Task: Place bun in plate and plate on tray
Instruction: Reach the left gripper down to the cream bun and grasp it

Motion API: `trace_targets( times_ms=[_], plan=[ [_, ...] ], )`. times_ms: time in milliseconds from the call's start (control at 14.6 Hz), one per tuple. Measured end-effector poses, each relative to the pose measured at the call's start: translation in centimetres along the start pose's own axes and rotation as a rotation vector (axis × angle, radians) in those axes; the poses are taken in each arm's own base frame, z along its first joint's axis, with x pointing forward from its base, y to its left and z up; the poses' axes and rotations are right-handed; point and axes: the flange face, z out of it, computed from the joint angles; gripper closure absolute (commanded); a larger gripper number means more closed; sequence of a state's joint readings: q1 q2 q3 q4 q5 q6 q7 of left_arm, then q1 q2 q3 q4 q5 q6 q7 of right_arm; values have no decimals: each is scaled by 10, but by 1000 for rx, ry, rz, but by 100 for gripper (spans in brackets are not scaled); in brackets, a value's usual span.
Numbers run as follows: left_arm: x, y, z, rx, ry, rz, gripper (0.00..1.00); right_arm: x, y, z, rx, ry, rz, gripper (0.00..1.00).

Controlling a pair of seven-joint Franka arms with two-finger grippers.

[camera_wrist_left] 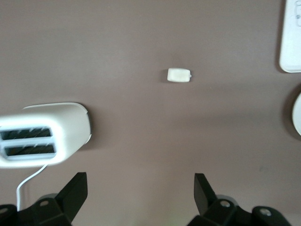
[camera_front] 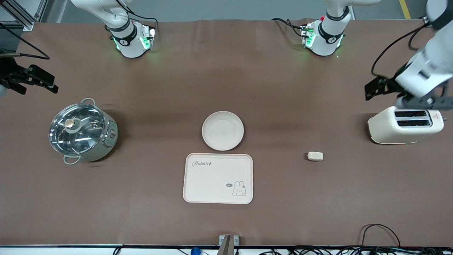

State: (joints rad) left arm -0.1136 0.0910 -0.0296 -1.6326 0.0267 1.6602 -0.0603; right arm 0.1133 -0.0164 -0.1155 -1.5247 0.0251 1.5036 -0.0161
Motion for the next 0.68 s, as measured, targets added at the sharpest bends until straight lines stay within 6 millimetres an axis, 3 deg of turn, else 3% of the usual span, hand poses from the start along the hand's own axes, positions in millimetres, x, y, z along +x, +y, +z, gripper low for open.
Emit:
trace_targets(
  times_ms=[205, 411, 547, 684],
  plan=[
    [62, 9, 107, -18, -4, 4, 0, 1, -2, 0, 5, 7, -3, 0],
    [96, 26, 210, -46, -14, 16, 0, 3, -3, 2, 17, 8, -4, 0],
    [103, 45, 258, -64, -33, 37, 0, 6, -4, 5, 19, 9, -3, 0],
    [106, 57, 289, -77, -11, 51, 0, 7, -4, 7, 20, 8, -3, 0]
  ],
)
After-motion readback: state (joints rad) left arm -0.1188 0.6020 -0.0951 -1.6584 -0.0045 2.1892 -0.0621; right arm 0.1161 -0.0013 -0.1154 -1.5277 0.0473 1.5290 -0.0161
